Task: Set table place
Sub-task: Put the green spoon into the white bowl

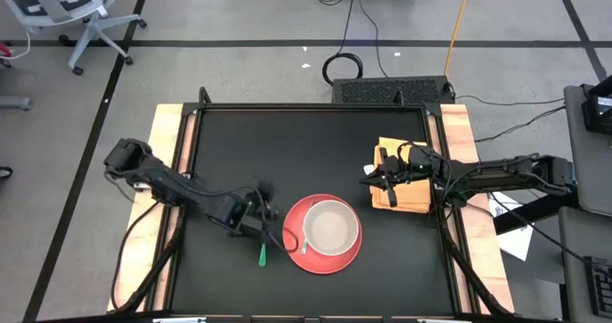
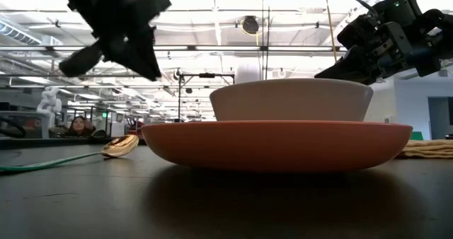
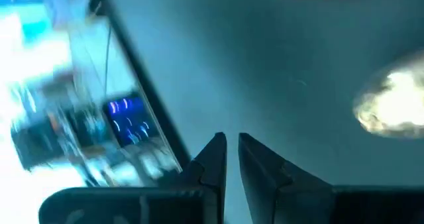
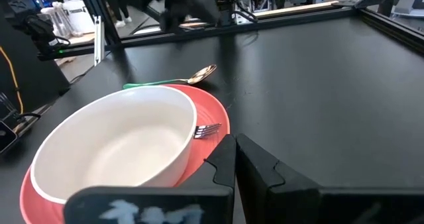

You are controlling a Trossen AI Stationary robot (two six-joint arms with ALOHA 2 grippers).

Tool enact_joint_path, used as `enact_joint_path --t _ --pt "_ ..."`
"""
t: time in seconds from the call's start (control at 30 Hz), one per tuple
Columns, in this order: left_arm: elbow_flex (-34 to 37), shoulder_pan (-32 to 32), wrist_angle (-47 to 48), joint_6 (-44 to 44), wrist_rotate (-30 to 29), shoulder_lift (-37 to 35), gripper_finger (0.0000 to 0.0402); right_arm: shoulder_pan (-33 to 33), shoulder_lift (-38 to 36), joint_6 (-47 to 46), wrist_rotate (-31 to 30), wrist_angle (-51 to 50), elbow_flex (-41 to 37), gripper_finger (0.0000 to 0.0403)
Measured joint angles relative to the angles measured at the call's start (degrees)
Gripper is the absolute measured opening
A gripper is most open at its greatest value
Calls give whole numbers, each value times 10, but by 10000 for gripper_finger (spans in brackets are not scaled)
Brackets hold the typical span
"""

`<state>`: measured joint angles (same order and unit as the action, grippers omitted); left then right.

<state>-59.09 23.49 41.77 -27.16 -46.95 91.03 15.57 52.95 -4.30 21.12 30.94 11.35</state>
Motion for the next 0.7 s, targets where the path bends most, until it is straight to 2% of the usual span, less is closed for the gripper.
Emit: enact_joint_path --t 0.07,0.2,0.33,0.57,0.7 --pt "0 0 0 107 6 -22 47 0 0 -2 0 1 0 0" --pt "0 -4 -27 295 69 -81 47 0 0 -13 0 4 0 0" --pt "7 -5 -50 489 78 -122 47 0 0 -21 0 5 0 0" --pt "75 -1 -34 617 79 -158 47 0 0 -26 0 9 0 0" --pt "117 10 5 713 57 -219 47 -1 0 -26 0 -1 0 0"
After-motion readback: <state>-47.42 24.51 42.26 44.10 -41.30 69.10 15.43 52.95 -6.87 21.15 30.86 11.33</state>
